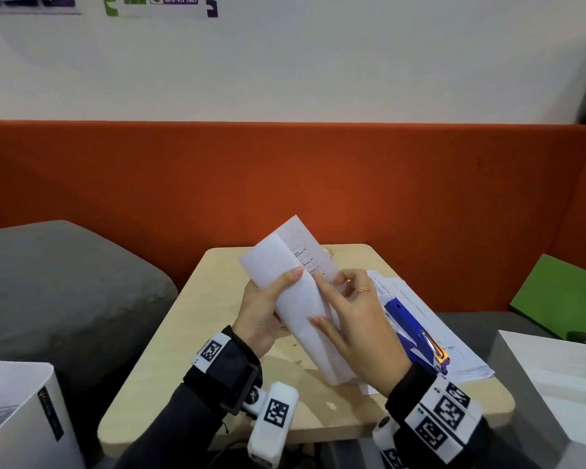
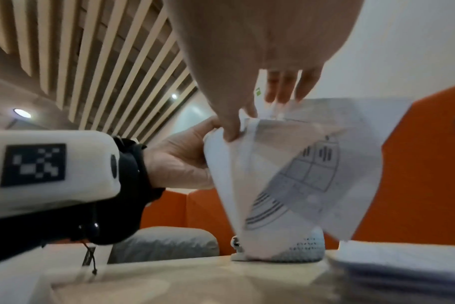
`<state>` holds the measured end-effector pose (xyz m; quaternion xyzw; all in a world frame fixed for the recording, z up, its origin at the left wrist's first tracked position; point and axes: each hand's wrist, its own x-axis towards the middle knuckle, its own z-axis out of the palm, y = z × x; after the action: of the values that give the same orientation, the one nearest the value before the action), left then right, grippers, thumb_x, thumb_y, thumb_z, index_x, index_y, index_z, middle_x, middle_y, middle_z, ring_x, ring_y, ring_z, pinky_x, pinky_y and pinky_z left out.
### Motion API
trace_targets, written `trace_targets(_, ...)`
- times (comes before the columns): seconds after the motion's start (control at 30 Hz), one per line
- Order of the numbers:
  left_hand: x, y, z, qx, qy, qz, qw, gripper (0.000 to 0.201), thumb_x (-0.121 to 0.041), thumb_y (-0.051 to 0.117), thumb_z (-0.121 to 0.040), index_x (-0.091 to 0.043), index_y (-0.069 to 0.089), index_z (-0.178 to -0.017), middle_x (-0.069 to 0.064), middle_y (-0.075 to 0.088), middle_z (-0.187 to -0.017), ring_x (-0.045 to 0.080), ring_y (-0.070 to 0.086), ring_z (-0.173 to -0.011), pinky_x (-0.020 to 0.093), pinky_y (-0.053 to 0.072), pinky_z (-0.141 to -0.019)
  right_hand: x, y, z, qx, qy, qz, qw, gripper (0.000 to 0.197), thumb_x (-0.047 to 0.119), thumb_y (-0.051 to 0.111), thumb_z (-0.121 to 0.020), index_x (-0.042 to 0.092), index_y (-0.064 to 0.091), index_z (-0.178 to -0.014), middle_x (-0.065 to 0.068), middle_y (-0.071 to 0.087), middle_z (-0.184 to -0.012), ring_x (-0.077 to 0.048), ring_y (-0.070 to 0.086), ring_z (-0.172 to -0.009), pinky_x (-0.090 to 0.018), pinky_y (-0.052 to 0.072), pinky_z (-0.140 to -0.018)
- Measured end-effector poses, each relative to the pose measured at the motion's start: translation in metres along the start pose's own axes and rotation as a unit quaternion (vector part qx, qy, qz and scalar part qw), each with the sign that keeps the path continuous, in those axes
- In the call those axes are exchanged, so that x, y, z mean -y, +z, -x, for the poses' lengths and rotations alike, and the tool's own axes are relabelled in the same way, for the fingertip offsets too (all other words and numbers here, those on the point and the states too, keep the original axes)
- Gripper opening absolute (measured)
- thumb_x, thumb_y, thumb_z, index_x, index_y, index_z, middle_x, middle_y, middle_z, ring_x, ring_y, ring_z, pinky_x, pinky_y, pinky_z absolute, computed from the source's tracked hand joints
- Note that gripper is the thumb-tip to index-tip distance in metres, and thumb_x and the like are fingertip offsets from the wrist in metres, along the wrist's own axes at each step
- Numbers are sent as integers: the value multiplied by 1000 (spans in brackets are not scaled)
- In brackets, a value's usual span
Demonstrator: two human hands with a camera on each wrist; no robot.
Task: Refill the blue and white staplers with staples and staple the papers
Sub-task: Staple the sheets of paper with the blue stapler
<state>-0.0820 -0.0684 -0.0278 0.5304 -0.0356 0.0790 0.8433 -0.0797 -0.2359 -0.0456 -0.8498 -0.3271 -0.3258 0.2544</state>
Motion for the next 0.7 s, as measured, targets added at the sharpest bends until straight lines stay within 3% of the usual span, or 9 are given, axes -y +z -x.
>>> trace_targets(0.1,-2,1,1,-25,10,22,999,38,-20,73,-80,-12,64,-116,11,73,-109,27,71,-95,46,56,-79,0,-1,0,-52,56,60,995,81,68,50,-81,26,35,-149,-6,37,-134,-23,42,-116,-41,44,-90)
trace_targets(0.17,-5,1,3,-21,13,38,999,31,-18,68,-84,-14,64,-115,10,73,-108,25,72,-94,42,59,-73,-2,-3,-1,4,107,18,994,106,82,46,-72,26,13,-155,-3,45,-137,-21,46,-121,-42,44,-97)
trace_targets(0.23,-8,0,6,-6,10,51,999,29,-19,65,-86,-14,64,-115,9,73,-107,24,72,-92,39,59,-69,-1,-5,-4,85,145,-74,983,113,85,50,-66,32,4,-155,2,63,-117,-16,60,-103,-41,52,-85)
trace_targets(0.3,-11,-3,8,24,-2,58,998,37,-24,66,-86,-12,62,-121,12,71,-113,26,70,-99,40,59,-74,0,-7,-9,118,157,-116,974,93,80,61,-64,34,37,-142,9,70,-99,-11,65,-88,-41,54,-75)
trace_targets(0.33,-12,-5,10,39,-6,59,997,40,-27,67,-84,-11,63,-121,12,70,-115,27,69,-101,40,58,-78,2,-8,-12,125,157,-125,972,73,75,66,-65,32,57,-123,9,72,-93,-10,66,-83,-42,54,-73)
trace_targets(0.4,-15,-7,12,59,4,57,997,28,-27,64,-82,-16,73,-106,9,72,-107,25,69,-99,41,56,-85,6,-10,-17,140,156,-150,966,49,65,73,-67,23,68,-90,5,72,-83,-11,66,-75,-44,54,-70)
trace_targets(0.43,-16,-7,12,57,15,54,997,19,-25,64,-83,-20,76,-96,5,73,-100,22,70,-95,42,54,-88,9,-11,-17,147,144,-143,968,46,64,73,-68,22,67,-86,4,72,-81,-14,66,-75,-44,54,-68)
trace_targets(0.57,-19,-1,11,-22,78,44,996,10,-29,62,-88,-23,67,-93,-6,71,-72,13,69,-71,31,56,-68,28,-10,-19,160,25,-4,987,64,66,65,-74,31,46,-124,5,67,-107,-22,63,-96,-35,45,-67)
trace_targets(0.7,-25,-6,11,-60,112,60,990,52,-43,74,-73,-26,54,-118,-12,60,-67,4,63,-58,21,51,-53,42,6,-25,214,-5,48,976,89,50,70,-76,35,16,-145,6,55,-129,-25,58,-110,-32,33,-67)
